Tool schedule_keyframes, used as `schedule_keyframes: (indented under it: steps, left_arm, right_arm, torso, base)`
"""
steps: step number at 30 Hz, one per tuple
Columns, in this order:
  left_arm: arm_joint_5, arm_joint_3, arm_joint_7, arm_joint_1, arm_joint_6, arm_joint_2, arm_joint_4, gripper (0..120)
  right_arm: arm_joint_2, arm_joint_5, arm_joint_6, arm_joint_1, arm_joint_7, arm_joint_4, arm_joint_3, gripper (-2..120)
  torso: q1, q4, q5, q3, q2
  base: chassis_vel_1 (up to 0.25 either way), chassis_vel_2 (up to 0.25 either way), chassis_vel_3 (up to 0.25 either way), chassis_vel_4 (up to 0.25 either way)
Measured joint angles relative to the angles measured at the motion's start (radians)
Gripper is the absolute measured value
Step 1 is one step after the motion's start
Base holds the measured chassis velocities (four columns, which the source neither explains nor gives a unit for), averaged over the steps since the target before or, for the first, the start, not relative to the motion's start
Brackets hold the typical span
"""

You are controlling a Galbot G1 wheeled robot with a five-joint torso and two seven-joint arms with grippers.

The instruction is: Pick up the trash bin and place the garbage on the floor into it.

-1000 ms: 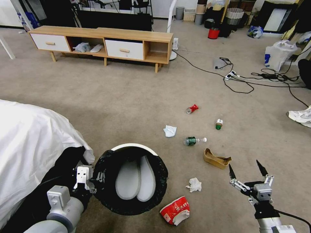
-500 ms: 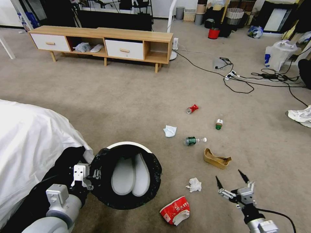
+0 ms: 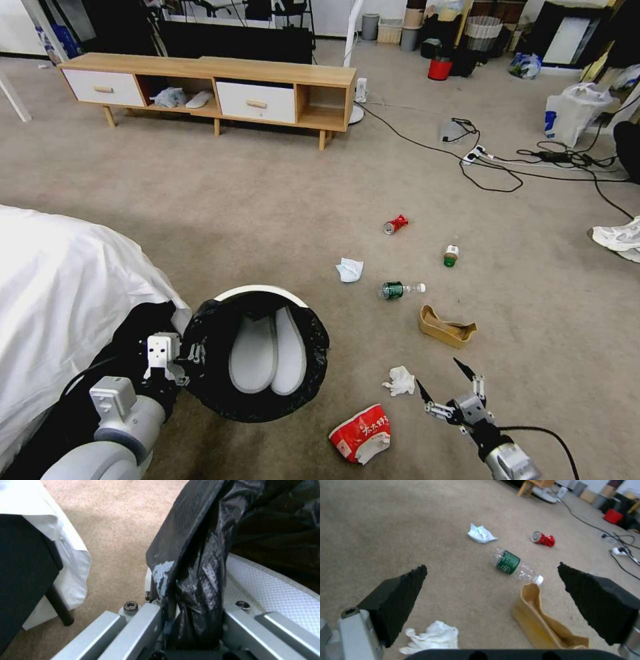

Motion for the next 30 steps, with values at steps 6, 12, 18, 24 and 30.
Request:
schedule_keyframes:
  steps: [6,12,18,24,30]
  left_arm:
    - [0.024,0.007,-0.002,-0.010,-0.004,-0.016,0.017,1]
    - [0.062,0.011,0.012,-0.019,-0.020,-0.032,0.056,1]
    - [0.070,0.025,0.013,-0.038,-0.020,-0.047,0.072,1]
    - [0.077,0.027,0.018,-0.046,-0.021,-0.053,0.083,1]
    - [0.094,0.038,0.027,-0.053,-0.026,-0.073,0.098,1]
  right_arm:
    - [-0.210,0.182,-0.018,0.023,0.028,-0.009,-0.071,100]
    - [-0.420,0.373,-0.024,0.074,-0.008,-0.014,-0.162,100]
    - [-0.603,0.495,-0.056,0.124,-0.059,-0.019,-0.294,100]
    - [-0.743,0.536,-0.070,0.149,-0.115,-0.030,-0.379,100]
    - [-0.791,0.610,-0.125,0.212,-0.159,-0.002,-0.443,100]
  torso:
    - [0.000,-0.0005,0.0002,0.000,0.000]
    - [0.000,0.0000,0.0000,0.000,0.000]
    - [0.000,-0.0003,0.0000,0.000,0.000]
    - [0.000,-0.0003,-0.0002,0.000,0.000]
    - [0.000,-0.0001,-0.0004,0.000,0.000]
  base:
    - [0.000,0.000,0.000,0.000]
    - [0.000,0.000,0.000,0.000]
    - [0.000,0.000,0.000,0.000]
    - [0.000,0.000,0.000,0.000]
    - [0.000,0.000,0.000,0.000]
